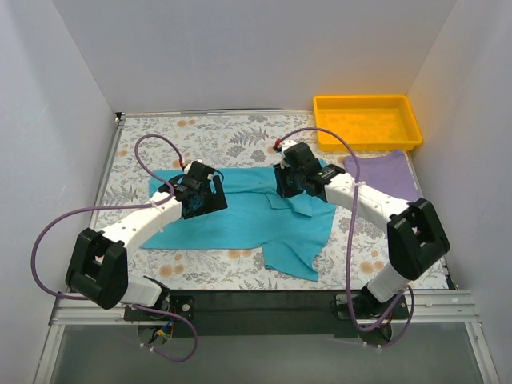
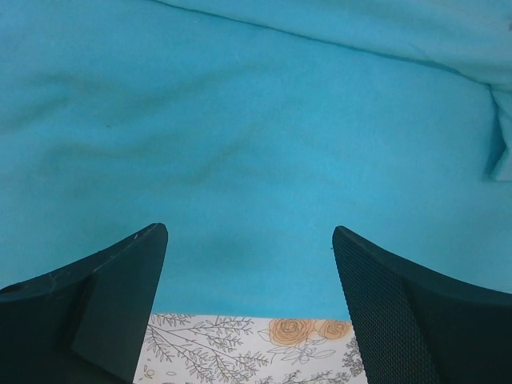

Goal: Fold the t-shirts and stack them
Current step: Fold the tshirt

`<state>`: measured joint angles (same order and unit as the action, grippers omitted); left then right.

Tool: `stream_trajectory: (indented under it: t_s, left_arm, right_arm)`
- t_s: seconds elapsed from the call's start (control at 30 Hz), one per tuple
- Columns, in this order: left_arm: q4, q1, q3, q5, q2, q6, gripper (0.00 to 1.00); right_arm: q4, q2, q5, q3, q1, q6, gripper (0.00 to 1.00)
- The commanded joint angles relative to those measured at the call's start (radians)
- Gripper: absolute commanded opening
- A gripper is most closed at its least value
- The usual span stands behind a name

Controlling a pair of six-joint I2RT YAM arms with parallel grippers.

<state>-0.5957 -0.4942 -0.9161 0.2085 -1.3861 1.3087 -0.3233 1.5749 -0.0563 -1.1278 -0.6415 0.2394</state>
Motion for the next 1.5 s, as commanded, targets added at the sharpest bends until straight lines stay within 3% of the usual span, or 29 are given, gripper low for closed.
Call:
stream_trajectory:
  t_s: [0.0, 0.43, 0.7, 1.23, 1.47]
  left_arm:
    - [-0.042, 0.023, -0.032, 0.06, 0.006, 0.027, 0.78]
    - [-0.053, 0.101, 0.037, 0.026, 0.055, 0.055, 0.77]
    - [-0.046, 0.108, 0.042, 0.023, 0.064, 0.052, 0.77]
    - [-0.036, 0.108, 0.042, 0.008, 0.052, 0.046, 0.77]
    - [-0.033, 0.108, 0.043, 0.003, 0.055, 0.046, 0.77]
  right_arm:
    - [0.059, 0.079, 0.012, -0.067, -0.044, -0.106, 0.29]
    - [0.078, 0.269, -0.045, -0.127, -0.133, -0.13, 0.26]
    - [0.076, 0.284, -0.163, -0.122, -0.145, -0.126, 0.23]
    - [0.067, 0.33, -0.212, -0.136, -0.161, -0.144, 0.22]
    - [0.058, 0.336, -0.238, -0.135, -0.165, -0.149, 0.06]
